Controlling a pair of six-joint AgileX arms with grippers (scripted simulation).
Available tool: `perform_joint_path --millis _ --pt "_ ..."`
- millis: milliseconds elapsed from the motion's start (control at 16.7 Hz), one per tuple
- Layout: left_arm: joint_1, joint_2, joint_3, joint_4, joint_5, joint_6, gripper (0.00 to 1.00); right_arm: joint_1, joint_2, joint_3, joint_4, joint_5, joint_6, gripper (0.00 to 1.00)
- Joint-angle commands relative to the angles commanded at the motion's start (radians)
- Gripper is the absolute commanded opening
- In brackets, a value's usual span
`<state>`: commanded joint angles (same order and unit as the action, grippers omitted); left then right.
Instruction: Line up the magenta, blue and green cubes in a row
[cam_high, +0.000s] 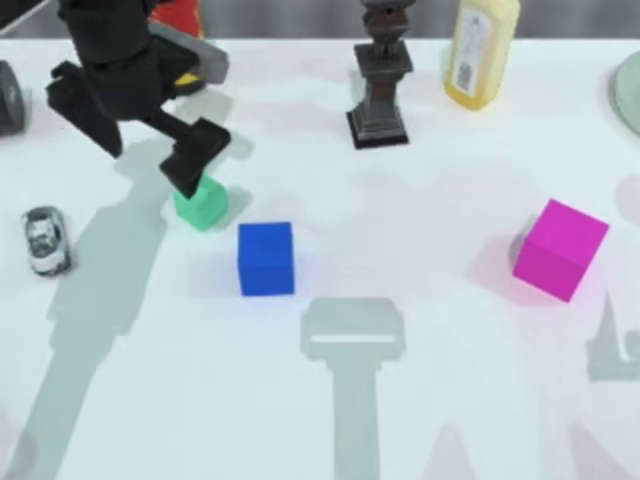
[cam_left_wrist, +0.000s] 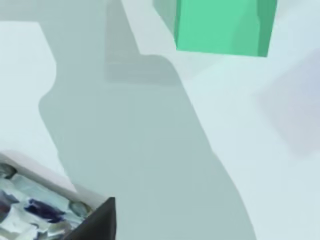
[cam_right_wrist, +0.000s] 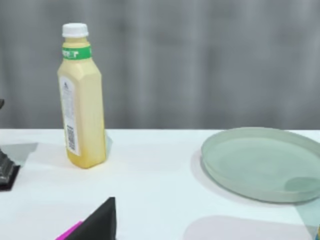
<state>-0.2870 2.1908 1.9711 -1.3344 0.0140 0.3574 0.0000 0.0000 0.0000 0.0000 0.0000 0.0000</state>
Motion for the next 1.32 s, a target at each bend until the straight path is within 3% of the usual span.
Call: perform_joint_path --millis 240,480,900,1320 --pt "-0.010 0.213 0.255 -0.066 -0.006 0.030 1.00 0.000 0.000 0.000 0.000 0.000 0.000 1.00" --pt "-0.012 0.288 0.351 -0.080 -0.008 0.041 1.00 0.000 0.000 0.000 0.000 0.000 0.000 1.00" --pt "-0.009 0.287 0.332 -0.062 -0.008 0.042 1.00 0.000 0.000 0.000 0.000 0.000 0.000 1.00" --pt "-0.011 0.321 0.098 0.213 -0.007 0.043 1.00 0.000 0.000 0.000 0.000 0.000 0.000 1.00"
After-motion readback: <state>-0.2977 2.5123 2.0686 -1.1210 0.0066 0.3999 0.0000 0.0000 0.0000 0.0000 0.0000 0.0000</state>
